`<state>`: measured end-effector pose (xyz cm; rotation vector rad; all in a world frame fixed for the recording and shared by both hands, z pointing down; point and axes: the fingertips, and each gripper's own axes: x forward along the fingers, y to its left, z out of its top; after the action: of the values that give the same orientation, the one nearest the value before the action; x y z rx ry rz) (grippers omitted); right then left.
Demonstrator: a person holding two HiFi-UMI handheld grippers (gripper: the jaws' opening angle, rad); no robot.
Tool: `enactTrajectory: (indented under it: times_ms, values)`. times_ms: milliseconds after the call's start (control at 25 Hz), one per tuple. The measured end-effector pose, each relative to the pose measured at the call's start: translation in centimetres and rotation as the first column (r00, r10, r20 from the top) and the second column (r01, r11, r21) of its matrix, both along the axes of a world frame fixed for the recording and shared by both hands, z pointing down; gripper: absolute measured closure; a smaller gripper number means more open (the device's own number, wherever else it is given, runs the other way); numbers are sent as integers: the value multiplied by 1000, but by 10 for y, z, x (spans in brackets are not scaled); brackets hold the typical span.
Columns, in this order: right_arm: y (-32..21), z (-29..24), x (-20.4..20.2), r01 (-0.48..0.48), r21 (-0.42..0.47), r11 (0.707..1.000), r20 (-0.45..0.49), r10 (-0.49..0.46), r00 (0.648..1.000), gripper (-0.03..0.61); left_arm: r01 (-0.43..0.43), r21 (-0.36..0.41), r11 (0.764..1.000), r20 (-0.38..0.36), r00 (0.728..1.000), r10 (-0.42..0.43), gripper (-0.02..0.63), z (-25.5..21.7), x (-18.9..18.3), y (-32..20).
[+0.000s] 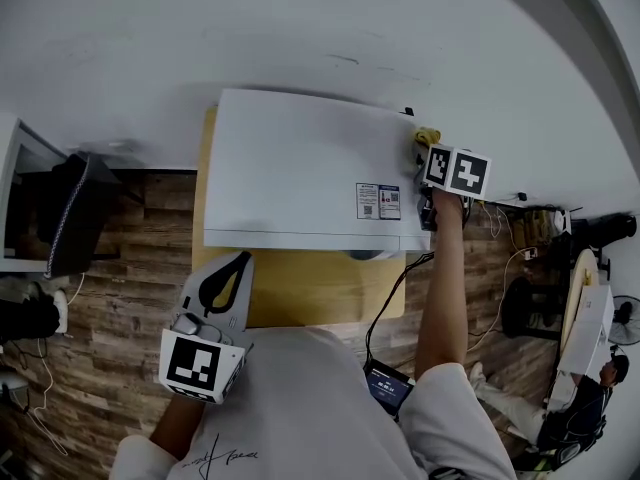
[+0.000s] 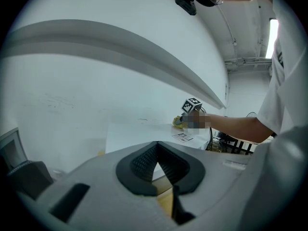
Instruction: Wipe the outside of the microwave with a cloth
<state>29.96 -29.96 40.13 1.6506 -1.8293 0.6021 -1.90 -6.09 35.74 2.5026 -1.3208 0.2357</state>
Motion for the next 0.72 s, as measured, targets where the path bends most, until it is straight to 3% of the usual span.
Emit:
enactTrajectory:
  times_ms: [720]
  values:
    - [8,1,-30,8,-3,1000,66,-8,998,455,-4,15,1000,-24,1000,4,623,-6,1,1]
